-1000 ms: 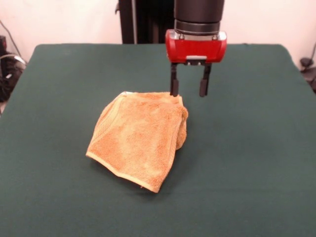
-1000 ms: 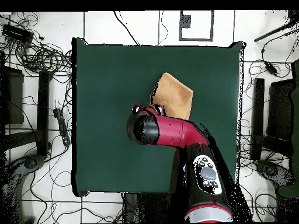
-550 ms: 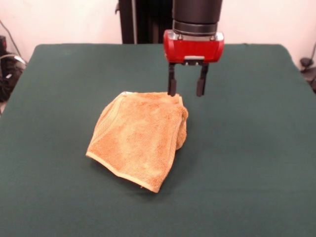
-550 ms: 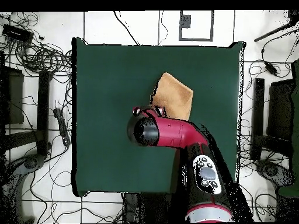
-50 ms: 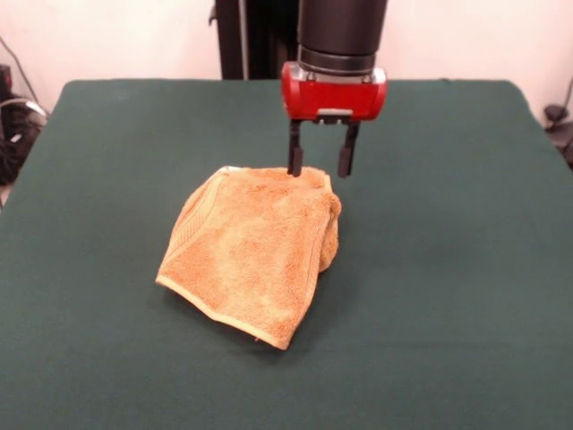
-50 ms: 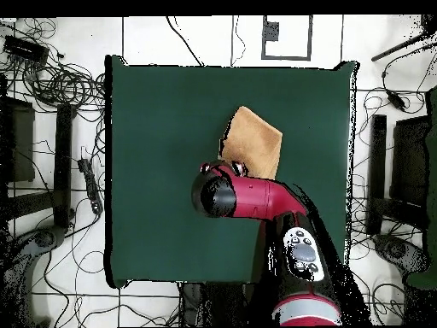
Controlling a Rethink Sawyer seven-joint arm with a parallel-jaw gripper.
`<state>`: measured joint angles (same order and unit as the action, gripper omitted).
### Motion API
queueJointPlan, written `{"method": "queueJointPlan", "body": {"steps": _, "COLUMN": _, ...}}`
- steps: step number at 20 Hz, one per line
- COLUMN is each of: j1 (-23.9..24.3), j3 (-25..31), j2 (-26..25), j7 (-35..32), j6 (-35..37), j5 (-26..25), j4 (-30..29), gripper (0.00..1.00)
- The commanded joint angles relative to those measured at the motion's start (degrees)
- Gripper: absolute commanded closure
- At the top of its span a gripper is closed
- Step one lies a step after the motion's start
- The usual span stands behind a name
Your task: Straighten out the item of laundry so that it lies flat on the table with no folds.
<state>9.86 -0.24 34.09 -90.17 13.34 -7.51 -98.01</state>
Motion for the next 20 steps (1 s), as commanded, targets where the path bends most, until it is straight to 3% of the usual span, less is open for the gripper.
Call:
{"method": "queueJointPlan", "body": {"steps": 1, "j1": -1.64, "j3": 1.1, "j2": -3.66, "j7": -7.53, "j6": -3.63, "j5": -2.38, "j4": 0.28, "gripper": 0.0}}
{"method": "queueJointPlan", "body": {"steps": 20, "j1": -2.24, "j3": 1.8, "j2": -8.05, "j7": -7.79, "j6": -5.98, "j5": -1.11, "j4": 2.43, "gripper": 0.0}}
